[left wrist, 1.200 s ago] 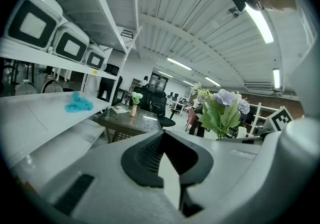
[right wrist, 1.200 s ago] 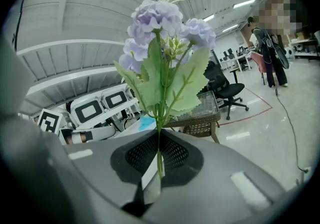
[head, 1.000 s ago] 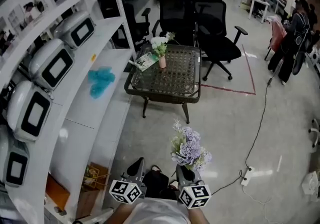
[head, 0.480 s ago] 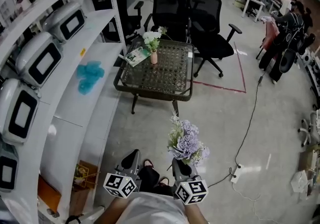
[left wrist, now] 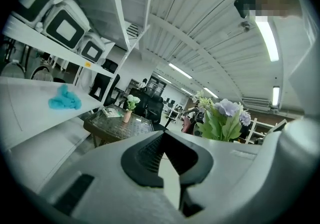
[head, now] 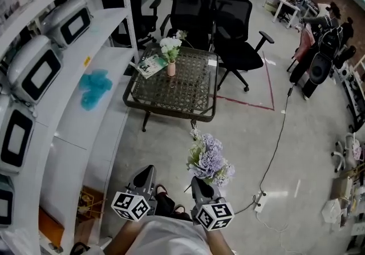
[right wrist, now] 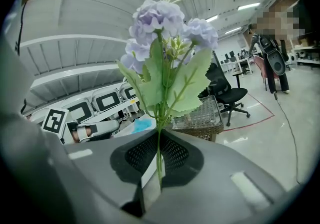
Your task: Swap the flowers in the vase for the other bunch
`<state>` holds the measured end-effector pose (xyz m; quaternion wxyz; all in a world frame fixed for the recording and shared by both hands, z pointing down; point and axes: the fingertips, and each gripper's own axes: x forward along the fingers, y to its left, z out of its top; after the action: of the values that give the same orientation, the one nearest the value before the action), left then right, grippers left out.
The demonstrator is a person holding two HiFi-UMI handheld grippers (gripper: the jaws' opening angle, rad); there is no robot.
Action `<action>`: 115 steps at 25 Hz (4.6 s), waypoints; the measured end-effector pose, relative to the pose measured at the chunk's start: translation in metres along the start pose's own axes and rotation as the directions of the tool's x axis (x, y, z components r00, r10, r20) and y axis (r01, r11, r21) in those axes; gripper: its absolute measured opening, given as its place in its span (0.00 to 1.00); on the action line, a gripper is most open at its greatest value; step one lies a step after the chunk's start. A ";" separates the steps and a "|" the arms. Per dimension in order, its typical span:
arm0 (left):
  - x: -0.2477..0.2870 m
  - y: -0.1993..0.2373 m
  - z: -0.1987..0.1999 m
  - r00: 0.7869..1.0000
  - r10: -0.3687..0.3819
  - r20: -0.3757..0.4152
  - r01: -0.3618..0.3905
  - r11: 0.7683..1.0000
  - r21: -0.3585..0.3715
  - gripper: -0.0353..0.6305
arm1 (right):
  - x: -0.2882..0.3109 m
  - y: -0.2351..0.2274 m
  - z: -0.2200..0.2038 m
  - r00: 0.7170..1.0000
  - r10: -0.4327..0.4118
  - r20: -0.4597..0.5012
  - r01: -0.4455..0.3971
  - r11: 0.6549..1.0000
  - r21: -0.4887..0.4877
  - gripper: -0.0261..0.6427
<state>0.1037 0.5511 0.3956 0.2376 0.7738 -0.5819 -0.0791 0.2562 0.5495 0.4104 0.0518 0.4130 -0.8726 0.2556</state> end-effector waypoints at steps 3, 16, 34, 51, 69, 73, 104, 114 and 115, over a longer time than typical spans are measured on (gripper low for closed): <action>0.015 0.007 0.015 1.000 -0.012 0.009 0.012 1.000 0.014 0.05 | 0.016 -0.001 0.009 1.000 -0.005 -0.004 0.005 1.000 0.002 0.07; 0.037 0.042 0.068 0.996 -0.080 0.038 0.076 0.992 0.105 0.05 | 0.082 0.024 0.055 0.999 -0.015 0.037 0.017 0.997 -0.069 0.07; 0.038 0.104 0.085 0.997 -0.041 0.064 0.039 0.998 0.045 0.05 | 0.143 0.026 0.074 0.999 -0.023 0.031 0.025 0.995 -0.094 0.08; 0.155 0.145 0.111 0.999 -0.030 0.016 0.029 0.998 0.049 0.05 | 0.256 -0.030 0.126 1.000 0.010 0.027 -0.010 1.000 -0.002 0.08; 0.317 0.181 0.156 1.000 -0.008 -0.021 0.009 0.999 0.051 0.05 | 0.374 -0.110 0.197 0.998 0.050 -0.024 -0.049 0.999 0.010 0.08; 0.338 0.181 0.162 1.000 -0.008 -0.022 0.009 0.999 0.050 0.05 | 0.389 -0.121 0.207 0.998 0.065 -0.023 -0.065 0.998 0.025 0.08; 0.426 0.211 0.218 0.989 -0.124 -0.075 0.133 0.982 0.132 0.05 | 0.443 -0.119 0.260 0.995 -0.052 0.089 0.049 0.998 0.032 0.08; 0.457 0.266 0.233 0.983 -0.165 -0.084 0.177 0.970 0.164 0.04 | 0.487 -0.102 0.274 0.986 -0.108 0.128 0.107 0.994 0.014 0.08; 0.459 0.272 0.234 0.984 -0.157 -0.084 0.169 0.972 0.165 0.04 | 0.491 -0.100 0.274 0.986 -0.112 0.126 0.112 0.994 0.010 0.08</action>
<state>-0.0819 -0.0011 0.3868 0.1834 0.8388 -0.5123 -0.0205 0.0434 0.0216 0.3622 0.0101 0.4768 -0.8492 0.2267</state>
